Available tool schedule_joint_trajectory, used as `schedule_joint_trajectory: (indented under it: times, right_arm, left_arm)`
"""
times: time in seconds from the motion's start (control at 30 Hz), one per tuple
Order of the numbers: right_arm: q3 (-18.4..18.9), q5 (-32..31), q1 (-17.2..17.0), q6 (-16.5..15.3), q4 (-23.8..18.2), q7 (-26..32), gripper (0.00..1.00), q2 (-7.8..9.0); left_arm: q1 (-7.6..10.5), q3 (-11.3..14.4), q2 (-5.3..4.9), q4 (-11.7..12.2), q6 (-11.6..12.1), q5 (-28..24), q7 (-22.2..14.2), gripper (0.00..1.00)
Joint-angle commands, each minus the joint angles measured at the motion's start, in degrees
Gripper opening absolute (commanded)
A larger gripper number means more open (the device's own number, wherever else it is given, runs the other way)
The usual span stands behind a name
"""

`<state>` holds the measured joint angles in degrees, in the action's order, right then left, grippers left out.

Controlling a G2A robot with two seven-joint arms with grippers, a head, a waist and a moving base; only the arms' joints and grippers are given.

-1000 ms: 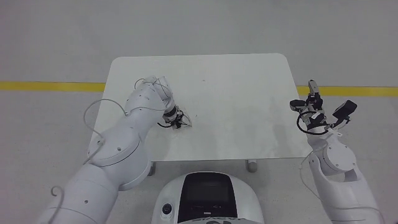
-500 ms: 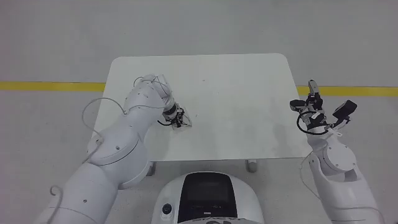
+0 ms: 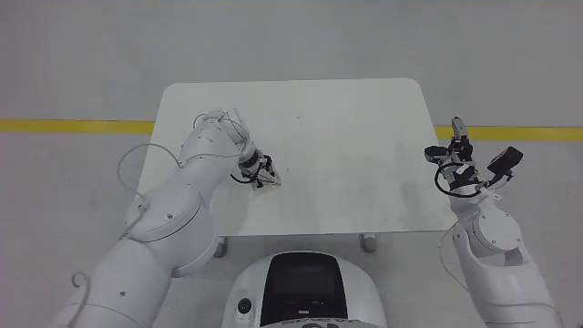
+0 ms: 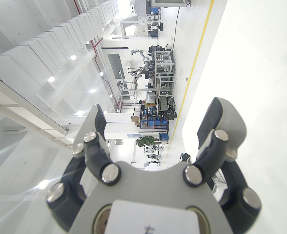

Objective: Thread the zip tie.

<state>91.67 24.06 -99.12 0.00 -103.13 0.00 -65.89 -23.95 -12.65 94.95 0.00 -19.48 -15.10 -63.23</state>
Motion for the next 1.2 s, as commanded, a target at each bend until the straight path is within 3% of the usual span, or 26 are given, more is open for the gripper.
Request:
schedule_joint_trajectory:
  times: [0.0, 0.93, 1.07, 1.17]
  right_arm:
    - [0.00, 0.00, 0.00, 0.00, 0.00, 0.00, 1.00, 0.00]
    - [0.00, 0.00, 0.00, 0.00, 0.00, 0.00, 1.00, 0.00]
    - [0.00, 0.00, 0.00, 0.00, 0.00, 0.00, 1.00, 0.00]
    - [0.00, 0.00, 0.00, 0.00, 0.00, 0.00, 1.00, 0.00]
  left_arm:
    - [-0.03, -0.07, -0.10, 0.00, 0.00, -0.15, 0.22, 0.31]
    - [-1.25, -0.53, -0.56, 0.00, 0.00, -0.83, 1.42, 0.27]
    - [-1.31, -0.45, -0.66, 0.00, 0.00, -0.60, 0.97, 0.22]
    - [-1.34, -0.40, -0.73, 0.00, 0.00, -0.45, 0.70, 0.13]
